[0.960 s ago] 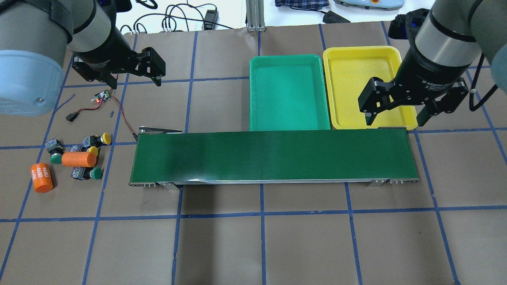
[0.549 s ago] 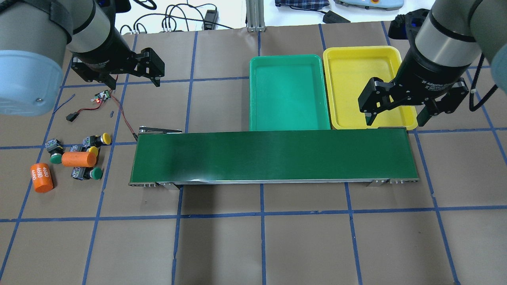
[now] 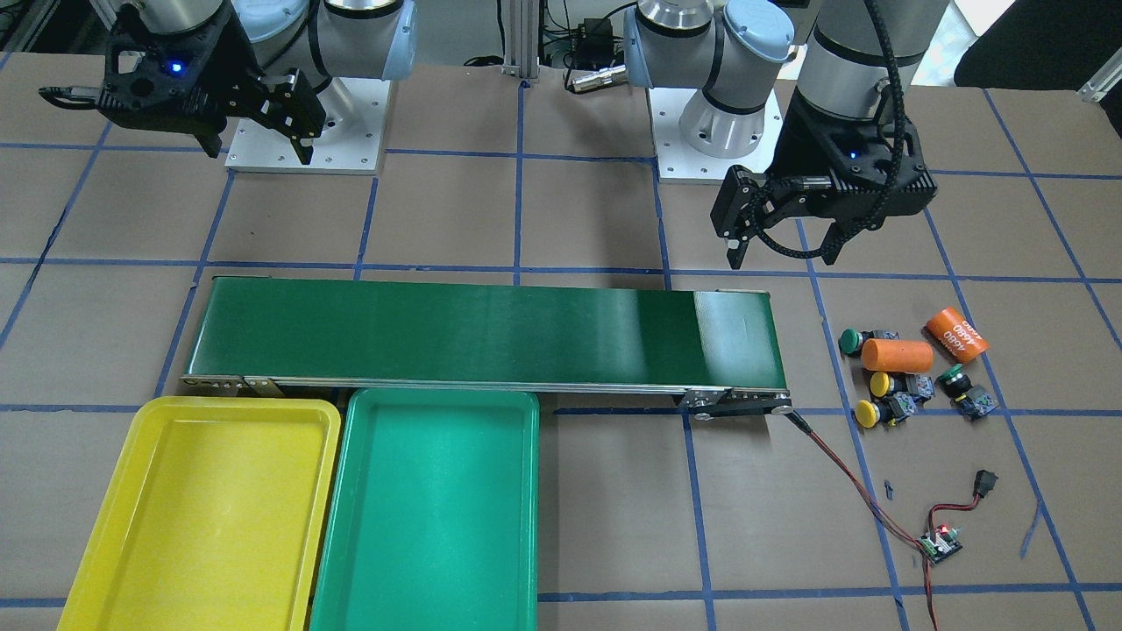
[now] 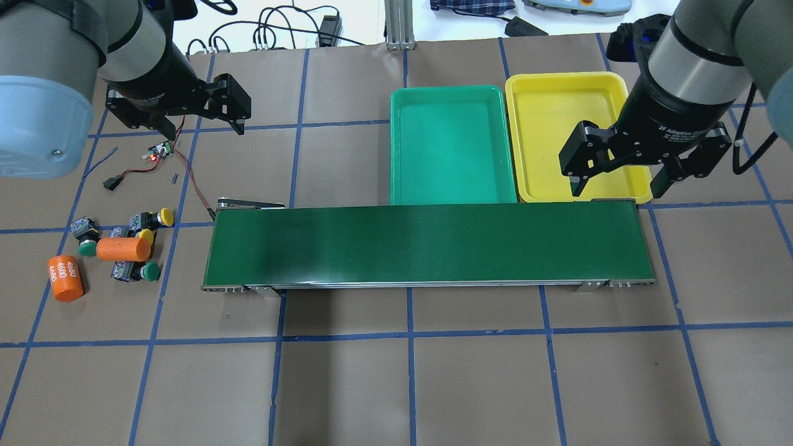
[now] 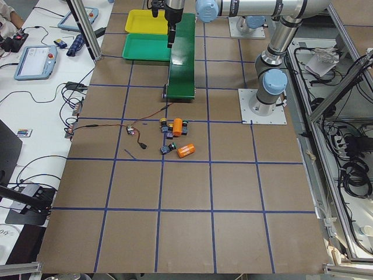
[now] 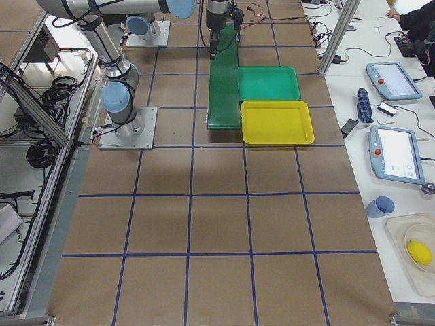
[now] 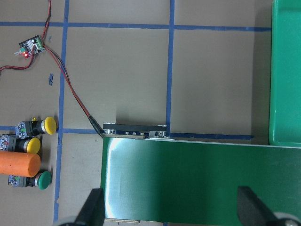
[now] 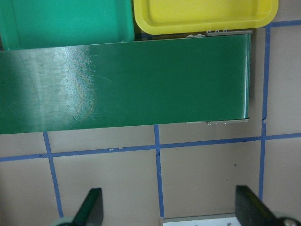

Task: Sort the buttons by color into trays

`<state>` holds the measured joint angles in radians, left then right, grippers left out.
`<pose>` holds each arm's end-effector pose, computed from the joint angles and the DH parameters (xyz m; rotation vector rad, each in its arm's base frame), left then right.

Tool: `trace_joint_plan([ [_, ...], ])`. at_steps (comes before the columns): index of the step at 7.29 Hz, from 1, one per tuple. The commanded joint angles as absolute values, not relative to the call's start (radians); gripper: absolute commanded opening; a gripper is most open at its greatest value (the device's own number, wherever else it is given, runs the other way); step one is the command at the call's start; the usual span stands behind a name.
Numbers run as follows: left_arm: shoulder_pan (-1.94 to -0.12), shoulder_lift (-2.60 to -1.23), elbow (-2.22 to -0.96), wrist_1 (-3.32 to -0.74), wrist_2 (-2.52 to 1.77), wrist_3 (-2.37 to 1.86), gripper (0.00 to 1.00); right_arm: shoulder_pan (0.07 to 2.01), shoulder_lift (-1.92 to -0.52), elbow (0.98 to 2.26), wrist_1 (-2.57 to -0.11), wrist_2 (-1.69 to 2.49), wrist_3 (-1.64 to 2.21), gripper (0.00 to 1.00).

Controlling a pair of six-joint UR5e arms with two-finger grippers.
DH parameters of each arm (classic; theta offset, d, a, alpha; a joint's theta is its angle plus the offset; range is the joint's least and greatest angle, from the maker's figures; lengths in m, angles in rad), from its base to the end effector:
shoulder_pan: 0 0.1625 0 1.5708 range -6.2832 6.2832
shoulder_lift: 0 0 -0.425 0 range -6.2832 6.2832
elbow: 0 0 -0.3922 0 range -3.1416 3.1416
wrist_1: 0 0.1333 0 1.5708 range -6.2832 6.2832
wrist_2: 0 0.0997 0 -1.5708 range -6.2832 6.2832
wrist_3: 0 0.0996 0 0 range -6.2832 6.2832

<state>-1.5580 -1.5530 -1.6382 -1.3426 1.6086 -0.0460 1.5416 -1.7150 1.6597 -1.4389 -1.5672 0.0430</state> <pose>-0.1231 -0.5016 0.4877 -0.0962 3.0929 -0.2780 0.1213 -0.4260 0.4978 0.1134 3.1342 0.1202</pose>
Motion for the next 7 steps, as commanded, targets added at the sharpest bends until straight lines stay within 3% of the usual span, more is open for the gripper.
trace_joint_plan([
  [1,-1.525,-1.565,-1.640,-1.335,1.612,-0.046,1.00,1.542,-1.715,1.660,-1.439,-1.565,0.043,1.00],
  [7,-1.286,-1.601,-1.723,-1.223,1.612,-0.017,1.00,1.542,-1.717,1.660,-1.439,-1.566,0.048,1.00],
])
